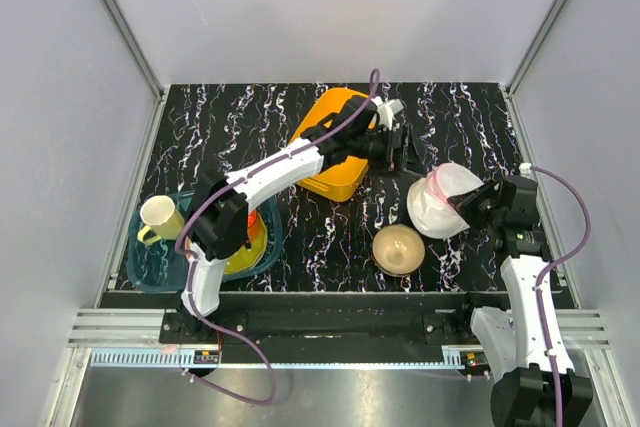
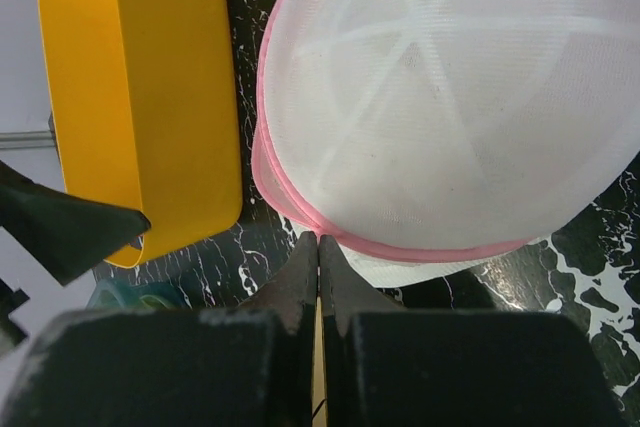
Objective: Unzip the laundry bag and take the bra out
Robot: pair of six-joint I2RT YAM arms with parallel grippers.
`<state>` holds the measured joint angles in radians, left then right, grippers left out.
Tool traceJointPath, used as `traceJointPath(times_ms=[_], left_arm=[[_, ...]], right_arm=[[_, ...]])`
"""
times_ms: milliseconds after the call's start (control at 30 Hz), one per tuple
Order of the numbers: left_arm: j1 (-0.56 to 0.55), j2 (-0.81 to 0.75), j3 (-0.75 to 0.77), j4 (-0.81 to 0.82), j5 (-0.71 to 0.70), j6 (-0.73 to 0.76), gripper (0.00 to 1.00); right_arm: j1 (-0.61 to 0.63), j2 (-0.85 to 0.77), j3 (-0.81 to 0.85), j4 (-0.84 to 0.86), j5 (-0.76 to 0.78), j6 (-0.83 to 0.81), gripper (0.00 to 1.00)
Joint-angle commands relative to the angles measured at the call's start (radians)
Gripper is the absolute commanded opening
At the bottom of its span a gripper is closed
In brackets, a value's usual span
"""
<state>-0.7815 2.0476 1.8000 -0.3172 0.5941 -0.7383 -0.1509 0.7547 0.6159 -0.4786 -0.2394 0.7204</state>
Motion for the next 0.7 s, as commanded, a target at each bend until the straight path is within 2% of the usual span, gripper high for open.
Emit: traceJointPath(times_ms=[0,133,267,667], left_arm=[[-0.042,-0.031,-0.036,0.139,-0.011,-0.132,0.95],[-0.067,0.009,-0.002,0.149,-0.062,-0.197,0.94],[-0.097,0.083,0.091,0.084,-0.114,-0.211,0.93],[-0.099,0.255,0.193,0.162,-0.137,-0.381,0.86]], right_arm=[[-0.003,0.003,0.012,0.078,-0.026,-0.001,0.0],[-0.003,-0.011,0.018,0.057,-0.023,-0.01,0.0],[-0.003,-0.026,0.016,0.044,-0.02,-0.013,0.0],[-0.004,-0.038,0.025,0.018,-0.029,-0.026,0.0]])
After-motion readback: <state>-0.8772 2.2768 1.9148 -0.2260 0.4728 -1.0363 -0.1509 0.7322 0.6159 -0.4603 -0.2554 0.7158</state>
